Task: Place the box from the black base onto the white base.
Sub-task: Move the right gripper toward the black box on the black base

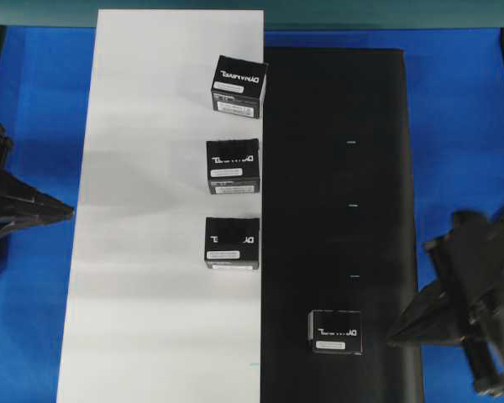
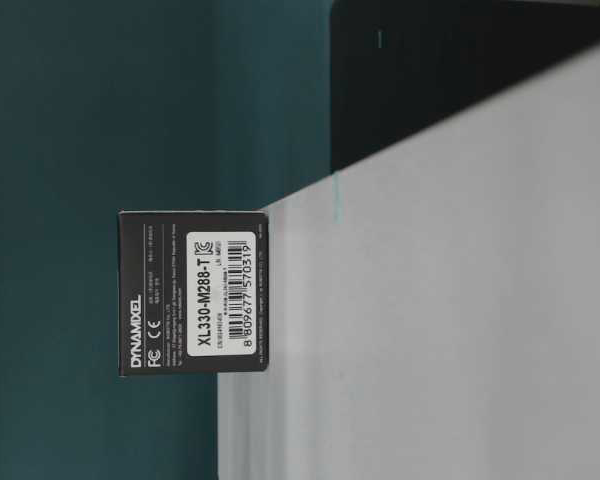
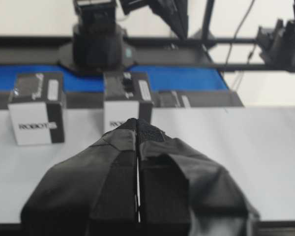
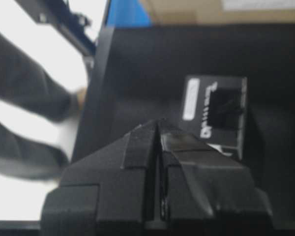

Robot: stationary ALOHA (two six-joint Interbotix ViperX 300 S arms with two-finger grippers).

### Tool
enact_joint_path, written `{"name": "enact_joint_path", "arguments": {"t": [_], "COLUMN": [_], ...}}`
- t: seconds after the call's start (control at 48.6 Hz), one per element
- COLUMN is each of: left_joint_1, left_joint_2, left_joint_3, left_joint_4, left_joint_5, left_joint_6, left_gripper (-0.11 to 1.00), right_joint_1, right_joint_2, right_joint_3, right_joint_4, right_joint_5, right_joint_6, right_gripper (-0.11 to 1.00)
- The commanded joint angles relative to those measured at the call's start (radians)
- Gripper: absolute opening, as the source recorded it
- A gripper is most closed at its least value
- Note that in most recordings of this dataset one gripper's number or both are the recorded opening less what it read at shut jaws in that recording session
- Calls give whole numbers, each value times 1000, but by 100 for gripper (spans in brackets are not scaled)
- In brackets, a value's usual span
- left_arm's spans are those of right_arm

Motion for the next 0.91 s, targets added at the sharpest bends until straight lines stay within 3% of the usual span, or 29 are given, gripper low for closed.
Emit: {"name": "enact_joint_path", "arguments": {"t": [0.0,0.226,0.37,0.535,0.885], "left_joint_1": [-6,-17,-26,-26,-26], "left_joint_2": [-3,-25,-28,-26,-28], "left_joint_3": [-32,-40,-40,-40,-40], "left_joint_4": [2,2,2,2,2], "left_joint_5": [35,100,106,109,132], "left_joint_6": [-12,-84,-86,-81,-84], "left_gripper": [-5,-5,-5,-5,-5], "right_joint_1": [6,21,46,77,98], "right_joint_2": [61,204,229,225,242], "right_joint_3": [-58,-190,-216,-213,-207], "right_joint_4": [-6,-92,-202,-288,-299], "right_joint_5": [54,249,328,348,377], "right_joint_6": [2,38,179,319,331], "right_gripper": [-1,-1,-1,-1,6]}}
